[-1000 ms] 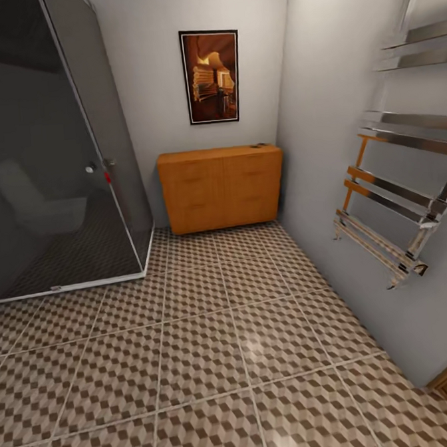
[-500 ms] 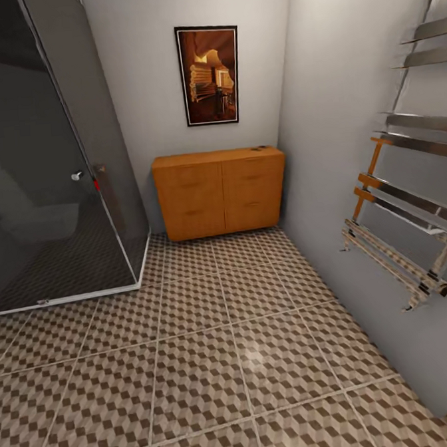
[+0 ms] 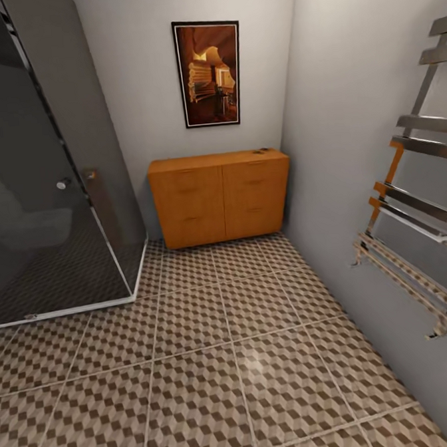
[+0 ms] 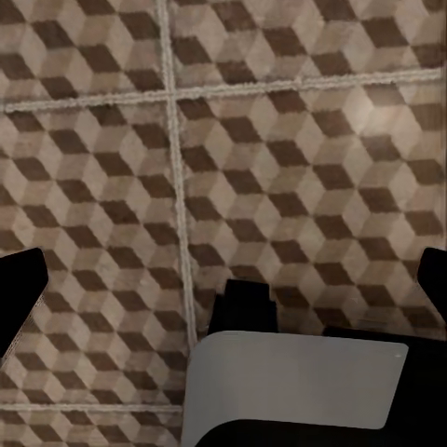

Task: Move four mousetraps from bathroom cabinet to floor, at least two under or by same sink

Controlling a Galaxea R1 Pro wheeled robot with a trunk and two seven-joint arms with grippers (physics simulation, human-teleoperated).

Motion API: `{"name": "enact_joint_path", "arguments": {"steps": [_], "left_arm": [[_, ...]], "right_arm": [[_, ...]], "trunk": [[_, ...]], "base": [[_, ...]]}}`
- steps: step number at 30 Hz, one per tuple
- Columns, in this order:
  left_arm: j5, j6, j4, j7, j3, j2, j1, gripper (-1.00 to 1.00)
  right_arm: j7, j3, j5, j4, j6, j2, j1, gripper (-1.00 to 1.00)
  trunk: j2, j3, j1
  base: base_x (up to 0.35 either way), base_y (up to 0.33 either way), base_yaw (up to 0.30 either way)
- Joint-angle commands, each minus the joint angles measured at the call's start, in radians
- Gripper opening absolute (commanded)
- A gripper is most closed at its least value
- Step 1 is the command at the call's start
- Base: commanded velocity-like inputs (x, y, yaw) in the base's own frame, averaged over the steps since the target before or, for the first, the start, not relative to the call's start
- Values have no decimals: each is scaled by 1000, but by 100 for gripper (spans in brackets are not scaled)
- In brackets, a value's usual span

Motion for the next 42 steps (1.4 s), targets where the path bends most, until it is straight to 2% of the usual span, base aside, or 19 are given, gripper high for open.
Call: {"name": "enact_joint_path", "arguments": {"steps": [1,16,42], "left_arm": [[7,-6,-5,7,-8,1,-2,100],[7,-4,-6,7,-8,1,-2,100],[7,-4,-6,7,-8,1,-2,100]], "right_arm": [[-2,8,-9,1,-3,0,-1,100],[-2,8,-9,1,-3,2,-1,100],[-2,8,-9,1,-3,2,-1,100]], "trunk": [[0,-1,1],[0,-1,1],[0,-1,1]], "base": [[335,0,0],[335,-33,0],[326,-139,0]]}}
